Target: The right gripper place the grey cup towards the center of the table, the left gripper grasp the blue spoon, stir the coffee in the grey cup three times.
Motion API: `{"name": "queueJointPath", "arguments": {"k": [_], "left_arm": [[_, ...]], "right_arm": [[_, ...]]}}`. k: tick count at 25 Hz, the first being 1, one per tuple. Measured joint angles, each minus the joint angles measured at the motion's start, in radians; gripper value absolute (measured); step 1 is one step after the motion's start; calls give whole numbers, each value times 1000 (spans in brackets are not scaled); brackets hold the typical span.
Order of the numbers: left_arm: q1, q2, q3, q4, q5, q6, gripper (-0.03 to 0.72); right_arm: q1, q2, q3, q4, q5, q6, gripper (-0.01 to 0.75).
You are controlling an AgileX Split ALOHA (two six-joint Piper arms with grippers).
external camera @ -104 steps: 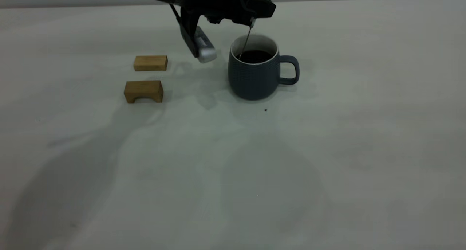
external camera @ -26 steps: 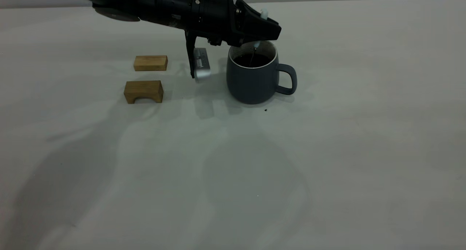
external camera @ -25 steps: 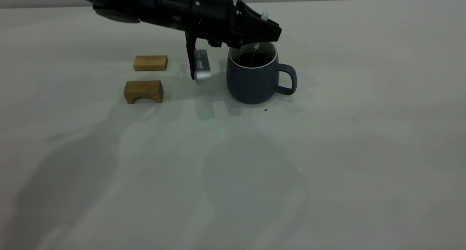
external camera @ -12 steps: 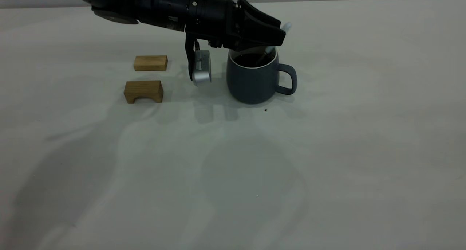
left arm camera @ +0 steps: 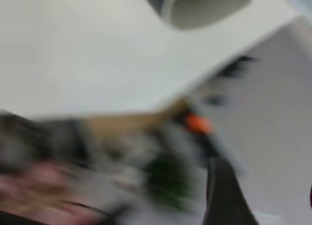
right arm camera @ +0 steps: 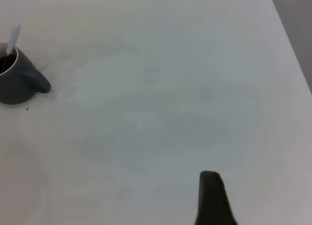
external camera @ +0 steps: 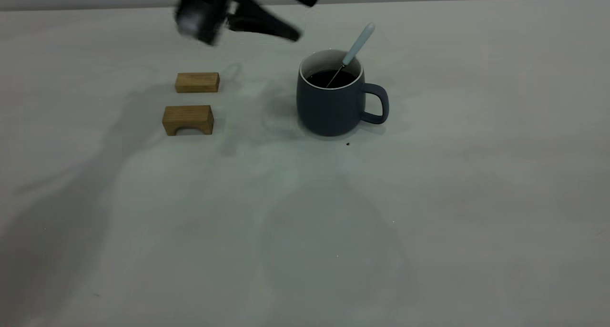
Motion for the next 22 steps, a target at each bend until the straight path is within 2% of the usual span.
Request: {"name": "queueJointPath", "arguments": {"k": [4,9,17,22], "left_arm": [[0,-123,0,396,29,125,443],[0,-301,1,738,46,155,413],[0,-695,3,1073,67,273,405],[0,-885,54,1117,67,375,405]], "right_arm": [[0,0,0,0,0,0,535],[0,0,0,0,0,0,535],[0,0,0,0,0,0,535],[0,0,0,0,0,0,535]]}}
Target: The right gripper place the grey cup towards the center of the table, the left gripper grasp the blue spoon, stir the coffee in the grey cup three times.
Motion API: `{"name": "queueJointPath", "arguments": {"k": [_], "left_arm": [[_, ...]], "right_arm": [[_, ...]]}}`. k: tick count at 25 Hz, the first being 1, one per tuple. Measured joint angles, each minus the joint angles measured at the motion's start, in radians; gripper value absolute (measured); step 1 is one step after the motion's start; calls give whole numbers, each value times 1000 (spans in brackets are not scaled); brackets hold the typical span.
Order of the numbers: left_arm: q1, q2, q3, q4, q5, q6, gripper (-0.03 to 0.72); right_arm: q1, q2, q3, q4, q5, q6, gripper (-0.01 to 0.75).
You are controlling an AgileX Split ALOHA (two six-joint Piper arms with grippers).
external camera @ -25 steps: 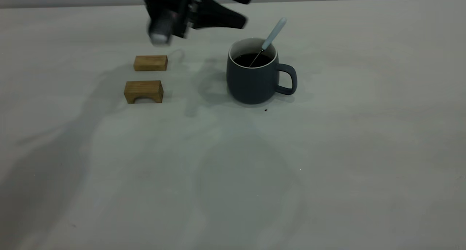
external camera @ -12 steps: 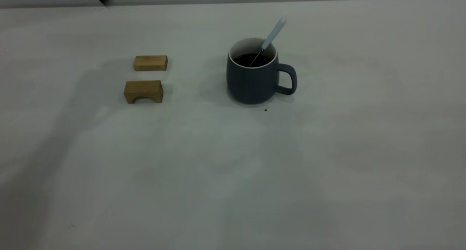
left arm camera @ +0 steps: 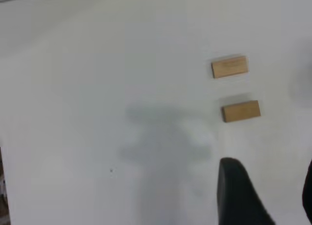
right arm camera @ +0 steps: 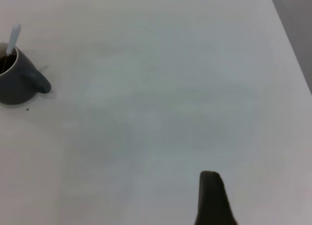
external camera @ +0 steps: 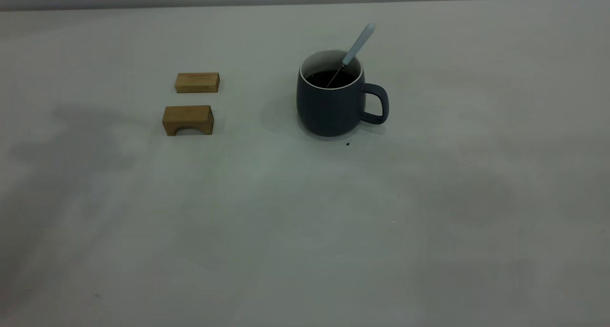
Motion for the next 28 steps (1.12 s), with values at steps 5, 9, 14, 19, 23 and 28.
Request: {"name": "queueJointPath", "arguments": {"k": [5,9,14,19,23,28], "left_arm": [[0,-148,216,-1,0,9,405],[0,-273,445,-6,0,10,405],[0,-534,726,-15,0,10,405],[23,-862,922,-12,-4,10,405],[104,-1096,1045,-11,-6,8,405],[177,-1317,1159,-39,-26,-12,405]], "right_arm": [[0,0,0,0,0,0,535],[0,0,0,0,0,0,535],[0,0,0,0,0,0,535],[0,0,0,0,0,0,535],[0,0,0,0,0,0,535],[0,0,0,0,0,0,535]]}}
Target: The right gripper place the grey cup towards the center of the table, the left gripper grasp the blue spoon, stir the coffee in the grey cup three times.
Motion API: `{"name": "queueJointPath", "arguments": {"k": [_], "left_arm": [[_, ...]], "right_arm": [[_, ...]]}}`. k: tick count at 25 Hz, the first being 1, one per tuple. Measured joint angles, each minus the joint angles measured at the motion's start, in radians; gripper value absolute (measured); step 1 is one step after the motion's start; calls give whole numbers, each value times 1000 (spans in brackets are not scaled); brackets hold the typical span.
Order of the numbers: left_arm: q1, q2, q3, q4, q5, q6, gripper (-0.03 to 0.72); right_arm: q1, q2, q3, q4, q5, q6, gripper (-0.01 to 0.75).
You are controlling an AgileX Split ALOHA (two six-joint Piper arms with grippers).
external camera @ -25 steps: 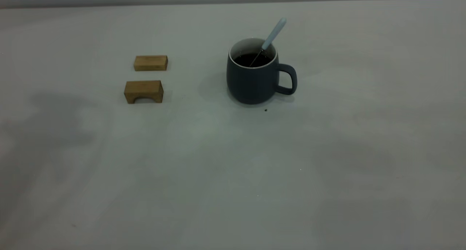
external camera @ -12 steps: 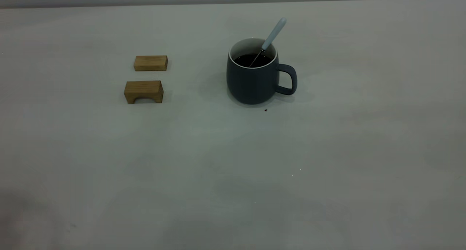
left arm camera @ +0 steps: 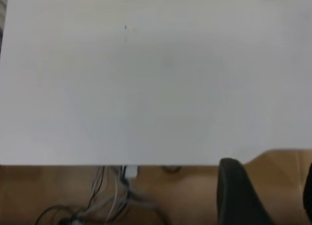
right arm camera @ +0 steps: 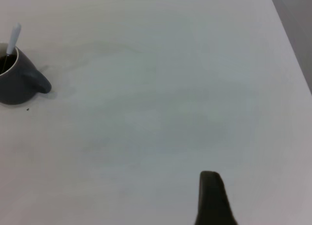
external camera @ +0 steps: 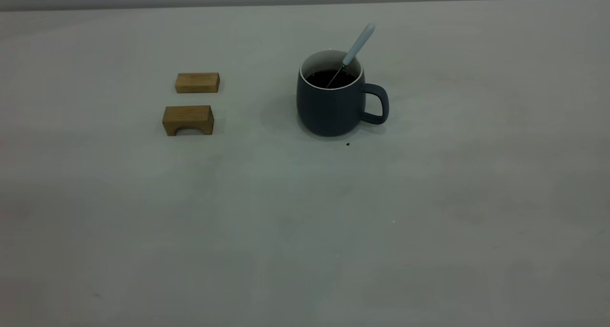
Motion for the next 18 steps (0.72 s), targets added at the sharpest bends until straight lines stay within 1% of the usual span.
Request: {"name": "queueJointPath", "arguments": {"k": [7,18], "left_arm": [[12,-210,33,3,-18,1,405],[12,-221,39,4,-14,2,405]], "right_arm": [[0,0,0,0,0,0,535],[0,0,0,0,0,0,535]]}}
